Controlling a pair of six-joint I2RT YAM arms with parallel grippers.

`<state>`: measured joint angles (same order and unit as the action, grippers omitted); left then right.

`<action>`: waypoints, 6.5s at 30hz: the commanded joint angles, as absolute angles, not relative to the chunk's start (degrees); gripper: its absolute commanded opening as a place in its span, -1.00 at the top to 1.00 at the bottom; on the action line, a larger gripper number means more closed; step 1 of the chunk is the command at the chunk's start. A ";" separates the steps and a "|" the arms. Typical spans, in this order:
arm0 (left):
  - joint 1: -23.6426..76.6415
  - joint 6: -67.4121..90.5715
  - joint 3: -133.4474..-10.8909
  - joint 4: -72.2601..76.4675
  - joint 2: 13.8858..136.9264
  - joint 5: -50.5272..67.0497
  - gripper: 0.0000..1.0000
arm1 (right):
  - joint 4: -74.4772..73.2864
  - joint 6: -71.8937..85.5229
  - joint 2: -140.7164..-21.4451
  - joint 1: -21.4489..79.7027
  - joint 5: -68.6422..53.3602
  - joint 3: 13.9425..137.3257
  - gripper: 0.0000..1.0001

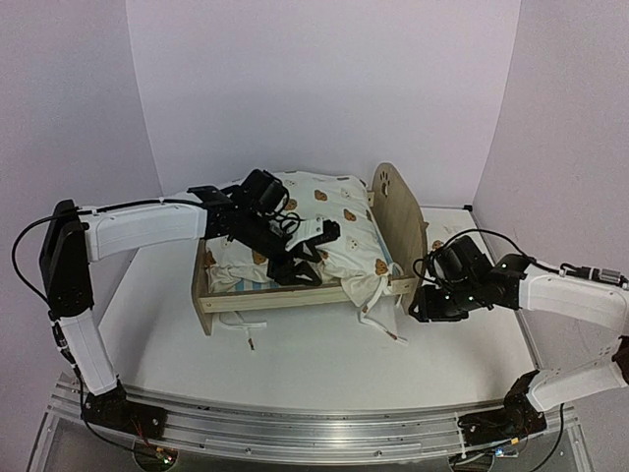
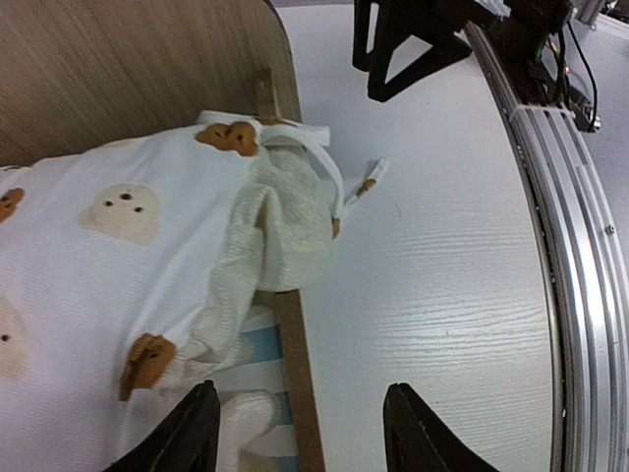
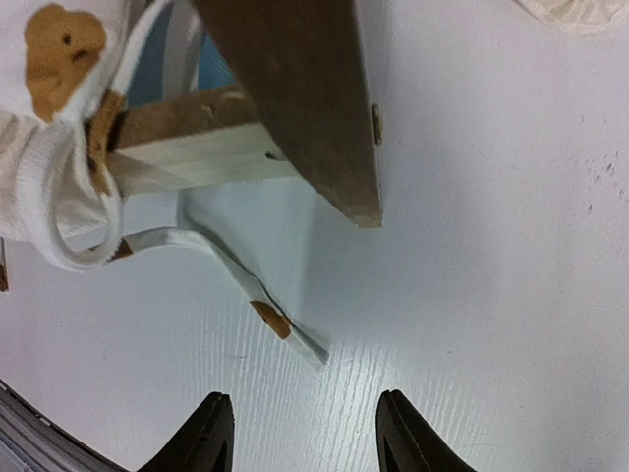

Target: Set up the pet bed

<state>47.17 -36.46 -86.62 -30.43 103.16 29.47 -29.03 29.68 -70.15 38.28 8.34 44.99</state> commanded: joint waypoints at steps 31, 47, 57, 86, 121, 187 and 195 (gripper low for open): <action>48.88 -16.15 -113.25 -45.84 113.30 32.52 1.00 | -1.50 32.48 -71.89 38.15 14.92 31.29 0.21; 48.95 -8.17 -125.53 -46.49 110.03 39.88 1.00 | 30.79 25.61 -67.59 38.15 24.05 26.02 0.08; 48.94 -0.76 -133.03 -45.58 110.51 46.87 1.00 | 45.25 18.80 -73.65 38.19 29.72 25.52 0.01; 48.95 8.64 -133.20 -34.75 110.30 54.49 1.00 | 82.71 5.15 -106.93 38.14 52.05 41.11 -0.17; 47.81 3.87 -133.60 -36.04 109.23 52.53 1.00 | 82.59 3.37 -96.95 38.67 31.78 26.12 0.72; 35.30 -43.91 -91.62 -28.68 107.09 30.52 1.00 | -3.33 12.69 -75.16 50.13 -7.48 33.97 1.00; 34.45 -44.61 -90.61 -27.80 110.53 28.73 1.00 | -9.38 14.60 -74.84 50.21 -13.01 38.13 1.00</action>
